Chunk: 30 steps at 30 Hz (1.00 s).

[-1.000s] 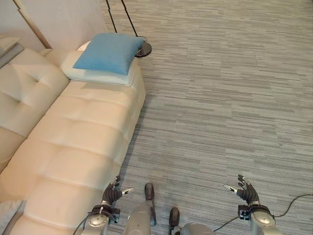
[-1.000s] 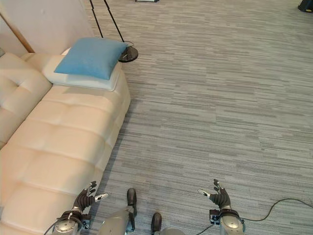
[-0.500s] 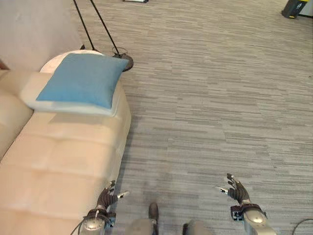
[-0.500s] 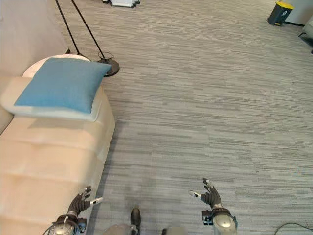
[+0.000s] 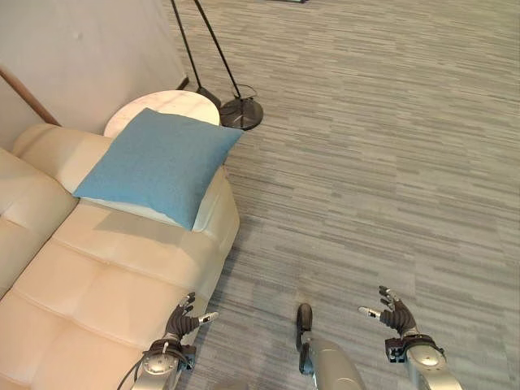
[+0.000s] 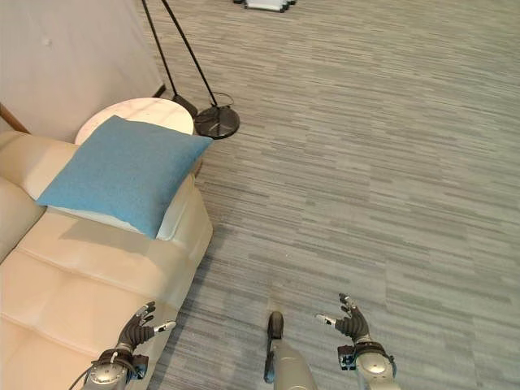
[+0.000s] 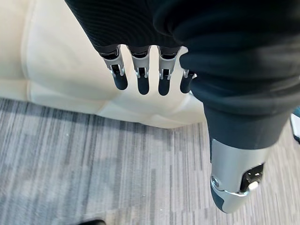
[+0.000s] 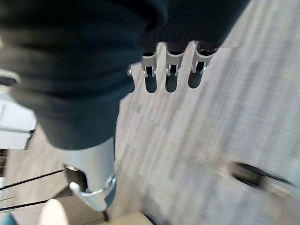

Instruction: Pick up all the scattered cushions and arrange them neatly on the sofa.

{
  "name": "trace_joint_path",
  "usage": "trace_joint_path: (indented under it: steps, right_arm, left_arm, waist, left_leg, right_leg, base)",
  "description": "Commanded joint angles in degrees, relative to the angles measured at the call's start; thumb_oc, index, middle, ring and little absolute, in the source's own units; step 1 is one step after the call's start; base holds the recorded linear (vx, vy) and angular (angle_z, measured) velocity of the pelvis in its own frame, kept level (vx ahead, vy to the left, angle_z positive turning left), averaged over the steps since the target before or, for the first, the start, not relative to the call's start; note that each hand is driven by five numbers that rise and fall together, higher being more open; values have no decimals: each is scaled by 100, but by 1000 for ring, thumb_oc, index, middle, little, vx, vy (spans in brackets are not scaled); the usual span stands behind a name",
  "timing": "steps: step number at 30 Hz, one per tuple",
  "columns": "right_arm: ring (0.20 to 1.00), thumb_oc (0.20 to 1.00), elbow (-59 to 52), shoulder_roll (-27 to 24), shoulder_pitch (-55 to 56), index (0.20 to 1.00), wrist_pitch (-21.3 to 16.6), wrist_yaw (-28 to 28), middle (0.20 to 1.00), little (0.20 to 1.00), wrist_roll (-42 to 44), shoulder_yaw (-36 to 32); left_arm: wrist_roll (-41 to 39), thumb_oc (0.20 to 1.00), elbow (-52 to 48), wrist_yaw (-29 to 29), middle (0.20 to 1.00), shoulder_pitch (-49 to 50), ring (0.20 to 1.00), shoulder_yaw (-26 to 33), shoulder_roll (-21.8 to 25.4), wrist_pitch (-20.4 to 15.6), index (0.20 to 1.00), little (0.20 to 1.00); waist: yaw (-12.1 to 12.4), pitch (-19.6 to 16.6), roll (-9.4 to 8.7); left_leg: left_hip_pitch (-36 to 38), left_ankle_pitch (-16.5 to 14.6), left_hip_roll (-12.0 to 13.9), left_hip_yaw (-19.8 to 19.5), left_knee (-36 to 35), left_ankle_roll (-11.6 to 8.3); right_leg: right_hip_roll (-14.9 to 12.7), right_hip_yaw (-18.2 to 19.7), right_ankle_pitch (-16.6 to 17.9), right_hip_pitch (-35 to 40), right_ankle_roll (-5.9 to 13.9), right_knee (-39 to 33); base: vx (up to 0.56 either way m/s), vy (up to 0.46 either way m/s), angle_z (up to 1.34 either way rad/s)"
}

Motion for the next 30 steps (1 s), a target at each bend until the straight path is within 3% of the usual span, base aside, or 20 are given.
trace_joint_path:
  steps: [1, 4, 6, 8, 11, 14, 15, 16, 17, 18, 19, 21, 22, 23, 24, 26, 27, 28, 29, 30]
  right_arm:
    - [1000, 1000, -366, -276, -37, 1000, -202, -128, 1000, 1000, 108, -115]
    - [1000, 1000, -312, -308, 13, 1000, -203, -180, 1000, 1000, 137, -174]
    - [1000, 1000, -205, -331, 51, 1000, -191, -260, 1000, 1000, 112, -169]
    - [1000, 1000, -128, -310, 40, 1000, -176, -311, 1000, 1000, 67, -156]
    - [1000, 1000, -85, -236, 125, 1000, -130, -286, 1000, 1000, -30, -124]
    - [1000, 1000, -76, -208, 164, 1000, -90, -235, 1000, 1000, -107, -77]
    - [1000, 1000, -69, -125, 267, 1000, -81, -149, 1000, 1000, -168, -85]
    - [1000, 1000, -71, -121, 273, 1000, -81, -149, 1000, 1000, -170, -84]
    - [1000, 1000, -75, -60, 277, 1000, -59, -85, 1000, 1000, -235, -32]
    - [1000, 1000, -76, -59, 278, 1000, -59, -85, 1000, 1000, -235, -32]
    - [1000, 1000, -127, -37, 225, 1000, -66, -56, 1000, 1000, -303, 50]
    - [1000, 1000, -114, 42, 162, 1000, -96, -36, 1000, 1000, -305, 161]
    - [1000, 1000, -136, 79, 123, 1000, -88, -38, 1000, 1000, -305, 185]
    - [1000, 1000, -133, 79, 130, 1000, -87, -38, 1000, 1000, -305, 183]
    - [1000, 1000, -149, 102, 70, 1000, -100, -26, 1000, 1000, -264, 215]
    - [1000, 1000, -161, 70, 59, 1000, -106, -44, 1000, 1000, -234, 219]
    - [1000, 1000, -162, 32, 51, 1000, -101, -61, 1000, 1000, -190, 212]
    - [1000, 1000, -148, -7, 42, 1000, -93, -75, 1000, 1000, -173, 198]
    - [1000, 1000, -147, -7, 40, 1000, -94, -74, 1000, 1000, -172, 198]
    - [1000, 1000, -58, -79, 3, 1000, -107, -112, 1000, 1000, -168, 154]
  left_arm:
    - [-39, 1000, -237, 94, 1000, -97, 1000, 183, 207, -174, 1000, 1000]
    - [-19, 1000, -65, 100, 1000, -146, 1000, 130, 202, -164, 1000, 1000]
    - [-46, 1000, -36, 122, 1000, -141, 1000, 135, 194, -134, 1000, 1000]
    - [-58, 1000, -4, 160, 1000, -155, 1000, 159, 192, -131, 1000, 1000]
    - [-77, 1000, 10, 171, 1000, -23, 1000, 249, 166, -104, 1000, 1000]
    - [-73, 1000, 78, 166, 1000, 76, 1000, 320, 150, -85, 1000, 1000]
    - [-27, 1000, 151, 117, 1000, 157, 1000, 391, 151, -59, 1000, 1000]
    - [-27, 1000, 149, 116, 1000, 163, 1000, 392, 156, -59, 1000, 1000]
    - [-32, 1000, 152, 106, 1000, 189, 1000, 411, 193, -37, 1000, 1000]
    - [-32, 1000, 151, 106, 1000, 190, 1000, 412, 194, -37, 1000, 1000]
    - [-70, 1000, 151, 128, 1000, 154, 1000, 408, 248, -32, 1000, 1000]
    - [-113, 1000, 215, 168, 1000, 127, 1000, 436, 308, -57, 1000, 1000]
    - [-130, 1000, 218, 190, 1000, 112, 1000, 447, 330, -56, 1000, 1000]
    - [-129, 1000, 220, 190, 1000, 116, 1000, 441, 331, -56, 1000, 1000]
    - [-182, 1000, 257, 233, 1000, 71, 1000, 460, 343, -83, 1000, 1000]
    - [-273, 1000, 289, 255, 1000, 46, 1000, 455, 325, -113, 1000, 1000]
    - [-278, 1000, 387, 239, 1000, -5, 1000, 392, 289, -131, 1000, 1000]
    - [-273, 1000, 418, 213, 1000, -48, 1000, 352, 265, -140, 1000, 1000]
    - [-273, 1000, 419, 213, 1000, -51, 1000, 353, 265, -140, 1000, 1000]
    - [-231, 1000, 567, 203, 1000, -153, 1000, 306, 229, -181, 1000, 1000]
  waist:
    - [27, 86, -141]
    - [111, 64, -133]
    - [174, 35, -22]
    - [227, 10, 4]
    - [267, -111, -10]
    - [348, -209, -63]
    - [381, -354, -163]
    - [376, -363, -171]
    - [434, -394, -324]
    - [434, -395, -325]
    - [443, -294, -403]
    - [449, -206, -390]
    - [472, -184, -301]
    - [457, -181, -347]
    - [432, -155, -214]
    - [335, -104, -151]
    - [182, -39, -129]
    - [106, -11, -149]
    - [103, -16, -147]
    - [9, 32, -172]
  left_leg:
    - [-761, 545, 396, 369, -313, -16]
    - [-1210, 333, 285, 662, -1351, 103]
    - [-1443, 894, 326, 862, -2417, -14]
    - [-1493, 1228, 319, 1106, -3040, -98]
    - [-1426, 1318, 356, 1735, -3378, -96]
    - [-1410, 1384, 355, 1808, -3335, -53]
    - [-1311, 1267, 270, 1827, -3293, 84]
    - [-1317, 1260, 262, 1825, -3287, 87]
    - [-1204, 984, 69, 1669, -3149, 297]
    - [-1206, 983, 67, 1670, -3148, 297]
    - [-1051, 736, -104, 1511, -3055, 511]
    - [-813, 517, -177, 1374, -3028, 645]
    - [-724, 565, -95, 1342, -3055, 696]
    - [-675, 435, -182, 1276, -3038, 684]
    - [-487, 476, -126, 1067, -3121, 691]
    - [-314, 452, -165, 764, -3175, 656]
    - [-135, 414, -270, 350, -3234, 595]
    - [-73, 379, -354, 113, -3247, 563]
    - [-82, 389, -352, 110, -3251, 561]
    - [2, 311, -508, -316, -3241, 519]
  right_leg:
    - [-270, -80, -688, 723, 794, -221]
    - [-285, -207, -988, 1113, 826, -285]
    - [-145, -339, -1222, 1415, 821, -292]
    - [-40, -413, -1335, 1619, 832, -268]
    - [30, -456, -1644, 2038, 889, -200]
    - [7, -467, -1718, 2264, 931, -151]
    - [-114, -518, -1768, 2366, 1017, 28]
    - [-123, -522, -1778, 2360, 1022, 38]
    - [-421, -560, -1376, 2200, 1254, 784]
    - [-423, -559, -1378, 2197, 1255, 787]
    - [-664, -421, -681, 1836, 1443, 1763]
    - [-755, -313, -415, 1520, 1475, 2371]
    - [-723, -323, -343, 1284, 1352, 2532]
    - [-789, -272, -450, 1317, 1432, 2599]
    - [-710, -276, -581, 921, 1205, 2402]
    - [-545, -140, -761, 612, 1129, 2064]
    - [-246, 266, -881, 357, 1122, 1359]
    - [-107, 568, -860, 321, 1175, 901]
    - [-105, 563, -842, 323, 1173, 879]
    - [83, 1026, -671, 193, 1273, 379]
  base:
    - [390, -68, -23]
    - [391, -28, 18]
    - [423, 14, 53]
    - [445, 20, 42]
    - [487, 93, 27]
    - [421, 133, 15]
    - [305, 112, 7]
    - [560, 273, 20]
    - [260, 164, 30]
    - [443, 316, 36]
    - [265, 208, 39]
    - [266, 171, 55]
    - [169, 69, 80]
    - [262, 39, 96]
    - [340, 21, 83]
    - [429, -38, 79]
    - [448, -92, 108]
    - [331, -81, 131]
    - [270, -101, 152]
    - [241, -104, 142]
